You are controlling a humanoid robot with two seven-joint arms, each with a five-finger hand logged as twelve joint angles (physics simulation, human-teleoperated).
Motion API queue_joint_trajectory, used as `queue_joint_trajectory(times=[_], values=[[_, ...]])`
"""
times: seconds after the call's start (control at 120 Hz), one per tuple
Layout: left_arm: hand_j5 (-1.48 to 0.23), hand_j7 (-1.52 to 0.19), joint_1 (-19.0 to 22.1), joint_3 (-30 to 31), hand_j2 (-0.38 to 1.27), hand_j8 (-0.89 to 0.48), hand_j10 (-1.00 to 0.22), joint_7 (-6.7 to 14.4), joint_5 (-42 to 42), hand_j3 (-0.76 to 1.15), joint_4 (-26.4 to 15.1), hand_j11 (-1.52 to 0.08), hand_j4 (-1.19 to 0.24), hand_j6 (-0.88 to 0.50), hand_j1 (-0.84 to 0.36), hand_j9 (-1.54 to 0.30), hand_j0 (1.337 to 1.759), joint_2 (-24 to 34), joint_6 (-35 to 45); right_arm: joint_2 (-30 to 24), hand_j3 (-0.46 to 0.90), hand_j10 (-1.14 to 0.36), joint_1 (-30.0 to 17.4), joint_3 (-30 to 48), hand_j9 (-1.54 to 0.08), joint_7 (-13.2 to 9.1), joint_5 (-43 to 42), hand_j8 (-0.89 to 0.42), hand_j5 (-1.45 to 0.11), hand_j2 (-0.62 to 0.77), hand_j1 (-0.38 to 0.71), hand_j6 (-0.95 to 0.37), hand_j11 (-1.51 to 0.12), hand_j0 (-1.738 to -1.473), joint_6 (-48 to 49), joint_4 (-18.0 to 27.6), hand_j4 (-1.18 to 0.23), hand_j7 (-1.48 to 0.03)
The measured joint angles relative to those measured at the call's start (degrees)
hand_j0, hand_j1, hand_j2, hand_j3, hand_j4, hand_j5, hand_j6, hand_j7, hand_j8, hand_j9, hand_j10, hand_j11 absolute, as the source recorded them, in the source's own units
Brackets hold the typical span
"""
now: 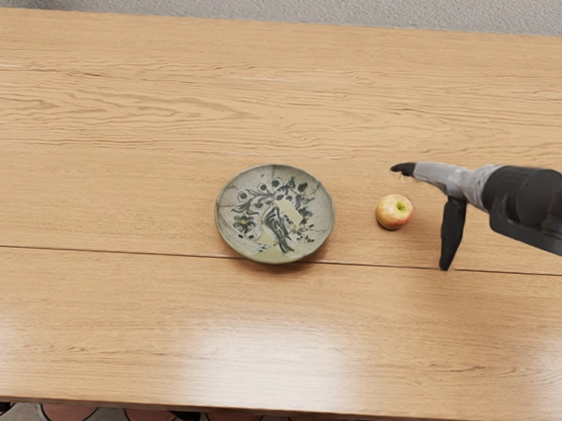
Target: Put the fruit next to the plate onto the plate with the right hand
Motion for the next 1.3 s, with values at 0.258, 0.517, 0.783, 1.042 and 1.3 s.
queue_joint_trajectory(times=[0.258,0.517,0.783,1.042,1.3], values=[[0.00,0.00,0.00,0.00,0.00,0.00,0.00,0.00,0.00,0.00,0.00,0.00,0.00,0.00,0.35,0.00,1.658,0.00,0.00,7.37,0.00,-0.07,-1.66,-2.51,-0.09,0.00,-7.01,-0.07,-0.09,-0.01,-0.27,-0.07,-0.09,-1.658,-6.92,-5.70,-0.07,-0.09],[0.00,0.00,0.00,0.00,0.00,0.00,0.00,0.00,0.00,0.00,0.00,0.00,0.00,0.00,0.35,0.00,1.658,0.00,0.00,10.17,0.00,-0.20,-4.68,-3.40,-0.26,0.00,-12.76,-0.20,-0.26,-0.04,-0.12,-0.20,-0.26,-1.658,-15.58,-6.45,-0.20,-0.26],[0.00,0.00,0.00,-0.01,0.00,0.00,0.00,0.00,0.00,0.00,0.00,0.00,0.00,0.00,0.35,0.00,1.658,0.00,0.00,11.30,0.00,-0.23,-7.59,-5.40,-0.30,0.00,-17.20,-0.23,-0.30,-0.04,-0.08,-0.23,-0.30,-1.658,-19.26,-8.14,-0.23,-0.30],[0.00,0.00,0.00,0.00,0.00,0.00,0.00,0.00,0.00,0.00,0.00,0.00,0.00,0.00,0.35,0.00,1.658,0.00,0.00,14.61,0.00,-0.24,-10.47,-5.93,-0.31,0.00,-19.92,-0.24,-0.31,-0.04,-0.07,-0.24,-0.31,-1.658,-23.39,-10.90,-0.24,-0.31],[0.00,0.00,0.00,0.00,0.00,0.00,0.00,0.00,0.00,0.00,0.01,0.00,0.00,0.00,0.35,0.00,1.658,0.00,0.00,15.54,0.00,-0.23,-10.54,-6.53,-0.30,0.00,-20.29,-0.24,-0.30,-0.04,-0.07,-0.24,-0.30,-1.658,-23.97,-11.22,-0.24,-0.30]])
